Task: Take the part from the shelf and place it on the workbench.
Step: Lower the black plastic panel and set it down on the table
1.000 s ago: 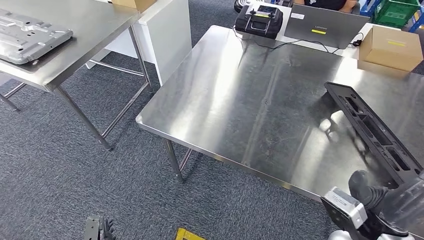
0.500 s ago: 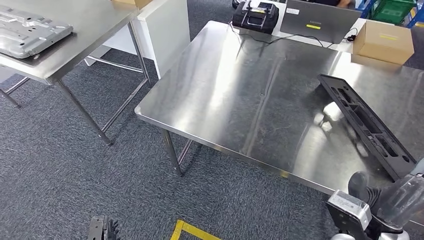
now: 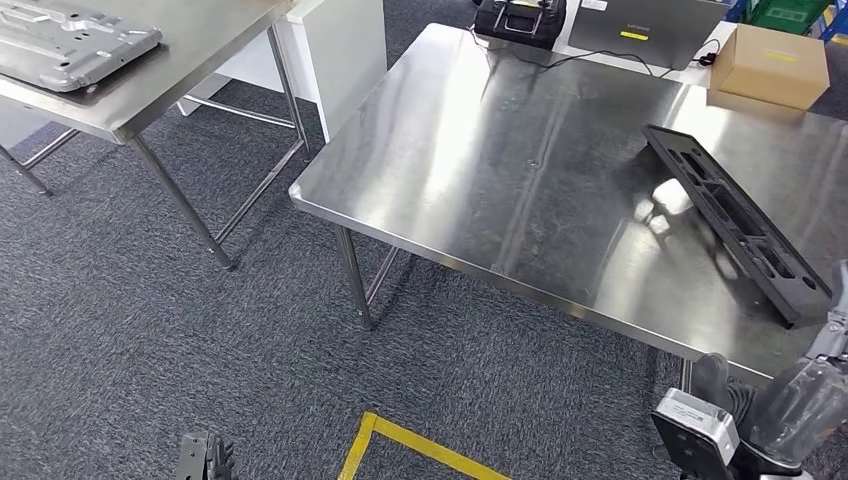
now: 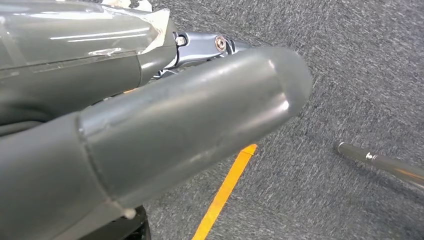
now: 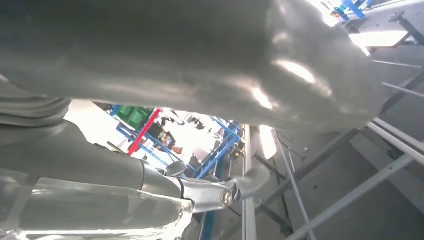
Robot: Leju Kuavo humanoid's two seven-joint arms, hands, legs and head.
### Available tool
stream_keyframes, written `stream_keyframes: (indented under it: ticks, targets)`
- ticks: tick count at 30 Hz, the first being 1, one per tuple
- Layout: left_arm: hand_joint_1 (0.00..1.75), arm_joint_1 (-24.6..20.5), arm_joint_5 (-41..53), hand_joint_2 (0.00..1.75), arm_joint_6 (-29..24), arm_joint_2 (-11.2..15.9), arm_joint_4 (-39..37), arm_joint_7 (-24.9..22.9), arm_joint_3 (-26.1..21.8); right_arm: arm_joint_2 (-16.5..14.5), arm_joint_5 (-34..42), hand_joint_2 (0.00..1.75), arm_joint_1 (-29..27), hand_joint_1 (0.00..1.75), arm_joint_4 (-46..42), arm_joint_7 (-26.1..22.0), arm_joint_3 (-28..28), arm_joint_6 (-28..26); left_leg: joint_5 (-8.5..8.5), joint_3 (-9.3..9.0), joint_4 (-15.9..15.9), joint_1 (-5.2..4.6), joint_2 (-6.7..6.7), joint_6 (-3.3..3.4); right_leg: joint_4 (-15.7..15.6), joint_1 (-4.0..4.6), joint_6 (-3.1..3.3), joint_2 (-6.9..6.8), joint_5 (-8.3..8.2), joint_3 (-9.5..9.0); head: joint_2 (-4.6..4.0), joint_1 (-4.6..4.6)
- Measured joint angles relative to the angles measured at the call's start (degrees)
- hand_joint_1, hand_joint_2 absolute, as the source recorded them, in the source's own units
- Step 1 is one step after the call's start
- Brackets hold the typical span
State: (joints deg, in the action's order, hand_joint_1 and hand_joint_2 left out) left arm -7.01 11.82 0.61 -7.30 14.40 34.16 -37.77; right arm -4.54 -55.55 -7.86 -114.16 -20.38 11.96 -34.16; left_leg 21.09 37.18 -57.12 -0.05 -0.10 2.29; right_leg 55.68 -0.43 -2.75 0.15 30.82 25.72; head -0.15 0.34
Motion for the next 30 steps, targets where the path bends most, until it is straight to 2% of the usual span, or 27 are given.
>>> stream_keyframes:
  ticks: [2,3,4,5,6,7,8,9,10,11,12,14,15,16,18,19,20,21,22,23,24,25,26,27,28,29,30]
  targets:
    - [0.00,0.0,0.0,0.00,0.0,-0.1,0.0,0.1,-0.1,0.0,0.1,0.00,-0.1,0.00,0.1,0.0,-0.2,0.0,-1.03,-0.02,0.4,0.11,-0.13,-0.73,-0.5,0.22,0.81,0.06,-0.61,0.48,0.00,-0.03]
    - [0.00,0.1,0.0,0.00,0.0,-0.1,0.0,0.1,-0.1,0.0,0.1,0.00,0.0,0.00,0.2,0.0,-0.3,0.1,-0.82,0.24,0.1,0.24,-0.21,-1.06,-0.6,0.02,1.29,-0.04,-1.05,0.79,0.00,0.02]
    - [0.00,0.1,0.0,0.00,0.0,-0.1,0.0,0.1,-0.2,0.0,0.1,0.00,0.0,0.00,0.3,0.0,-0.4,0.1,0.50,0.71,-0.9,0.34,-0.25,-1.38,-0.7,-0.17,1.92,-0.17,-1.66,1.20,0.00,-0.08]
    - [0.00,0.1,0.0,0.00,0.0,-0.1,0.0,0.1,-0.3,0.0,0.0,0.00,0.0,0.00,0.3,0.0,-0.5,0.2,2.95,1.40,-2.9,0.45,-0.28,-1.66,-0.8,-0.39,2.53,-0.29,-2.34,1.72,0.00,-0.16]
    - [0.00,0.1,0.1,0.00,0.0,-0.1,-0.1,0.1,-0.3,0.0,-0.2,0.00,0.0,0.00,0.5,0.0,-0.5,0.3,6.22,2.28,-6.0,0.61,-0.26,-1.91,-0.8,-0.50,2.96,-0.40,-3.01,2.35,0.00,-0.23]
    - [0.00,0.1,0.2,0.00,0.0,-0.1,-0.1,0.1,-0.4,0.0,-0.4,0.00,-0.1,0.00,0.6,0.1,-0.7,0.5,9.26,3.10,-9.7,0.71,-0.21,-2.16,-0.8,-0.43,3.24,-0.40,-3.70,3.06,0.00,-0.33]
    - [0.00,0.1,0.3,0.00,0.1,-0.1,-0.1,0.1,-0.5,0.0,-0.5,0.00,-0.2,0.00,0.7,0.4,-0.9,0.8,11.14,3.60,-13.2,0.81,-0.18,-2.37,-0.7,-0.37,3.28,-0.42,-4.42,3.83,0.00,-0.34]
    - [0.00,0.1,0.5,0.00,0.1,-0.1,-0.1,0.1,-0.6,0.0,-0.3,0.00,-0.3,0.00,0.9,0.7,-1.3,1.1,11.62,3.55,-15.6,0.89,-0.15,-2.52,-0.7,-0.33,3.17,-0.42,-5.15,4.66,0.00,-0.34]
    - [0.00,0.1,0.7,0.00,0.1,-0.1,-0.1,0.1,-0.6,0.0,0.3,0.00,-0.4,0.00,1.0,1.0,-1.9,1.5,10.84,2.67,-16.3,0.95,-0.12,-2.58,-0.5,-0.30,3.01,-0.42,-5.84,5.55,0.00,-0.36]
    - [0.00,0.0,0.9,0.00,0.1,-0.1,-0.1,0.1,-0.6,0.0,1.2,0.00,-0.4,0.00,1.3,1.3,-2.6,1.9,9.37,0.82,-15.0,1.01,-0.11,-2.55,-0.3,-0.29,2.80,-0.42,-6.46,6.53,0.00,-0.35]
    - [0.00,-0.1,1.1,0.00,0.1,-0.1,-0.1,0.1,-0.6,0.0,2.2,0.00,-0.4,0.00,1.5,1.4,-3.5,2.4,8.07,-2.04,-11.8,1.07,-0.12,-2.45,0.0,-0.30,2.56,-0.41,-6.97,7.41,0.00,-0.37]
    - [0.00,-0.4,1.5,0.00,0.1,-0.1,-0.1,0.1,-0.6,0.0,4.4,0.00,-0.2,0.00,2.2,1.2,-5.3,3.5,8.14,-8.13,-3.7,0.99,-0.25,-2.05,0.6,-0.17,1.89,-0.42,-7.77,8.68,0.00,-0.33]
    - [0.00,-0.6,1.7,0.00,0.1,-0.1,-0.1,0.1,-0.6,0.0,5.4,0.00,0.0,0.00,2.6,0.9,-6.3,4.1,8.74,-9.83,-0.8,0.83,-0.33,-1.77,0.8,-0.13,1.48,-0.48,-8.17,8.95,0.00,-0.32]
    - [0.00,-0.8,1.8,0.00,0.1,-0.1,0.0,0.1,-0.6,0.0,6.2,0.00,0.2,0.00,3.1,0.6,-7.2,4.5,9.26,-10.40,0.6,0.57,-0.38,-1.42,0.8,-0.13,1.03,-0.53,-8.63,9.09,0.00,-0.33]
    - [0.00,-0.8,2.0,0.00,0.1,-0.2,0.0,0.0,-0.6,0.0,7.1,0.00,0.4,0.00,4.1,0.1,-8.8,5.1,8.39,-9.54,1.1,0.34,-0.19,-0.41,0.6,-0.24,0.26,-0.54,-9.40,9.41,0.00,-0.32]
    - [0.00,-0.9,2.0,0.00,0.0,-0.2,0.0,0.0,-0.6,0.0,7.3,0.00,0.4,0.00,4.5,0.0,-9.5,5.2,7.62,-8.98,1.3,0.34,-0.02,0.21,1.3,-0.25,0.23,-0.45,-8.66,10.00,0.00,-0.32]
    - [0.00,-0.9,2.0,0.00,0.0,-0.2,0.0,0.0,-0.6,0.1,7.5,0.00,0.4,0.00,4.9,0.0,-10.1,5.3,6.74,-8.22,1.5,0.44,0.20,0.75,2.9,-0.24,0.44,-0.34,-6.93,10.86,0.00,-0.19]
    - [0.00,-1.0,2.0,0.00,0.0,-0.2,0.0,-0.1,-0.6,0.1,7.6,0.00,0.5,0.00,5.2,0.0,-10.6,5.4,5.86,-7.33,1.6,0.52,0.42,1.12,5.7,-0.31,0.82,-0.26,-4.30,11.91,0.00,-0.11]
    - [0.00,-1.0,2.1,0.00,0.0,-0.2,0.0,-0.1,-0.6,0.1,7.7,0.00,0.5,0.00,5.6,-0.2,-11.1,5.6,5.07,-6.32,1.6,0.47,0.49,1.32,9.3,-0.30,1.16,-0.21,-1.36,13.02,0.00,-0.02]
    - [0.00,-1.0,2.3,0.00,0.0,-0.2,0.0,-0.1,-0.6,0.1,8.0,0.00,0.5,0.00,6.1,-0.4,-11.6,6.0,4.33,-5.44,1.6,0.44,0.57,1.34,13.1,-0.36,1.17,-0.20,0.80,13.77,0.00,0.09]
    - [0.00,-1.0,2.4,0.00,-0.1,-0.2,0.0,-0.1,-0.6,0.0,8.4,0.00,0.5,0.00,6.6,-0.7,-12.1,6.4,3.56,-4.51,1.5,0.42,0.63,1.30,16.2,-0.43,0.84,-0.21,1.87,13.99,0.00,0.10]
    - [0.00,-1.0,2.6,0.00,-0.1,-0.2,0.0,-0.1,-0.6,0.0,8.9,0.00,0.6,0.00,7.2,-1.2,-12.6,6.9,2.80,-3.55,1.4,0.42,0.67,1.18,17.7,-0.49,0.20,-0.20,1.68,13.39,0.00,0.12]
    - [0.00,-1.0,2.7,0.00,-0.1,-0.2,0.0,-0.2,-0.6,0.0,9.3,0.00,0.7,0.00,7.8,-1.6,-13.1,7.2,2.07,-2.65,1.3,0.43,0.71,1.03,17.1,-0.56,-0.55,-0.21,0.59,11.76,0.00,0.15]
    - [0.00,-1.0,2.8,0.00,-0.2,-0.2,0.0,-0.2,-0.6,0.0,9.6,0.00,0.9,0.00,8.2,-1.9,-13.4,7.5,1.41,-1.70,1.1,0.44,0.72,0.82,14.3,-0.66,-1.17,-0.21,-0.73,9.05,0.00,0.16]
    - [0.00,-1.0,2.9,0.00,-0.2,-0.2,0.0,-0.2,-0.6,-0.1,9.8,0.00,1.1,0.00,8.6,-2.2,-13.7,7.6,0.85,-0.93,0.9,0.38,0.71,0.55,9.9,-0.75,-1.43,-0.21,-1.30,5.68,0.00,0.18]
    - [0.00,-1.0,3.0,0.00,-0.3,-0.2,0.0,-0.2,-0.6,-0.1,9.8,0.00,1.3,0.00,8.9,-2.5,-13.8,7.6,0.36,-0.36,0.6,0.30,0.68,0.25,5.1,-0.63,-1.23,-0.16,-1.02,2.36,0.00,0.17]
    - [0.00,-1.1,3.1,0.00,-0.3,-0.1,0.0,-0.2,-0.6,-0.1,9.8,0.00,1.4,0.00,9.2,-2.6,-13.9,7.7,-0.13,-0.07,0.5,0.20,0.66,-0.08,1.5,-0.52,-0.81,-0.15,-0.43,0.11,0.00,0.10]
